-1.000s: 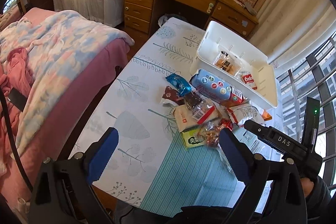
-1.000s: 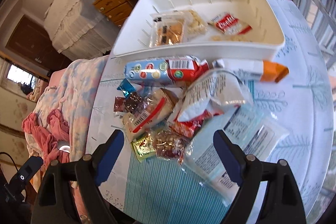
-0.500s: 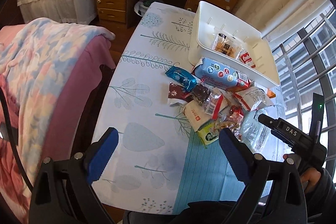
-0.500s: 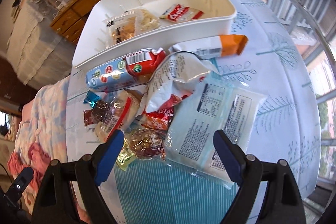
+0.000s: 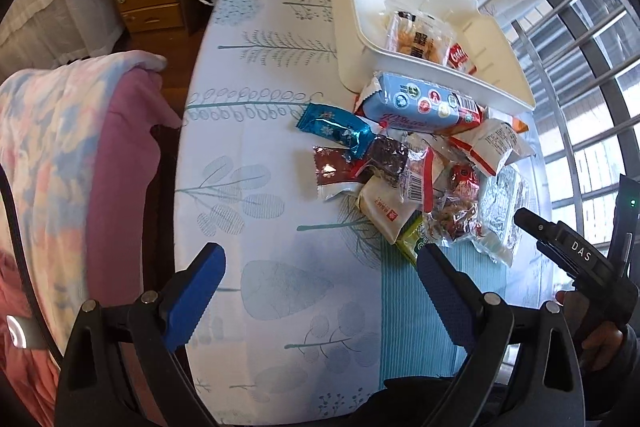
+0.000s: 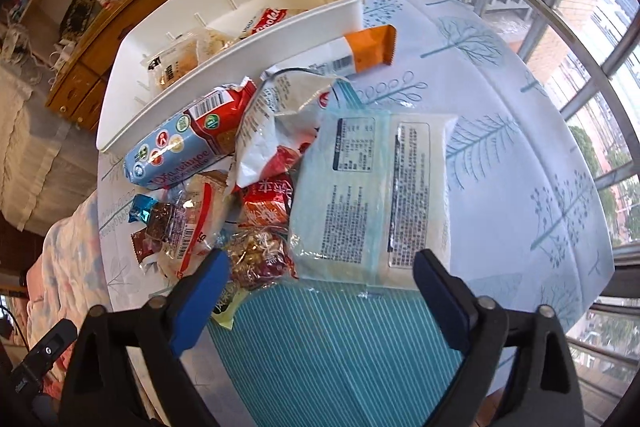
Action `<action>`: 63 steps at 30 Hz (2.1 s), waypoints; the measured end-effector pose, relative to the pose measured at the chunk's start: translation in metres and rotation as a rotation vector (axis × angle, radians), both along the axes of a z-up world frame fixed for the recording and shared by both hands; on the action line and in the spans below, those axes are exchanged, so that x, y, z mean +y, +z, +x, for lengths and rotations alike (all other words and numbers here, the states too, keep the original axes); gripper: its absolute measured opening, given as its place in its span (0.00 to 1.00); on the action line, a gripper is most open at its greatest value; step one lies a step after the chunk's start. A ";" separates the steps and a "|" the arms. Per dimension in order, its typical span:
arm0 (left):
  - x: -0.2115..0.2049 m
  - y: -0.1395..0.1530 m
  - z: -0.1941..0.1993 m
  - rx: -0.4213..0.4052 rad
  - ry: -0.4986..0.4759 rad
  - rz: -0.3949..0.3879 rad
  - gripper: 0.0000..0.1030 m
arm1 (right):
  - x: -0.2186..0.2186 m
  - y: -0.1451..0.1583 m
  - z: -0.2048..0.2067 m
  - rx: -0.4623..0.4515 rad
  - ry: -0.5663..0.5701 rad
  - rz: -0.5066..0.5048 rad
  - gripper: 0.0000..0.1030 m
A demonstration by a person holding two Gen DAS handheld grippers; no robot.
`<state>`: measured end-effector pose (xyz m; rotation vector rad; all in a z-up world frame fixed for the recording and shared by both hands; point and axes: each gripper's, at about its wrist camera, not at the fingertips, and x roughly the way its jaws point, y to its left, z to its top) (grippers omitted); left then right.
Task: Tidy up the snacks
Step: 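Withdraw both tools and move the right tool toward the white-blue packet, then grasp the large white-blue packet with right tool while left tool reaches toward nut bag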
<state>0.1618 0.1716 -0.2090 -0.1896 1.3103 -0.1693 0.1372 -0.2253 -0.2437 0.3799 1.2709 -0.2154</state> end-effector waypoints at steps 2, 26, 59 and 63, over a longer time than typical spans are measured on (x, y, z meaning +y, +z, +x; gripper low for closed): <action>-0.005 -0.006 0.007 0.017 -0.037 0.001 0.93 | -0.001 -0.004 -0.004 0.017 -0.024 -0.019 0.97; -0.122 -0.051 0.035 0.130 -0.353 -0.012 0.93 | -0.029 -0.042 0.006 0.091 -0.085 -0.024 0.97; -0.247 -0.092 0.081 0.169 -0.389 0.045 0.85 | -0.075 -0.100 0.090 0.243 0.008 0.010 1.00; -0.260 -0.097 0.087 0.169 -0.374 0.057 0.83 | -0.072 -0.102 0.103 0.284 0.026 0.009 1.00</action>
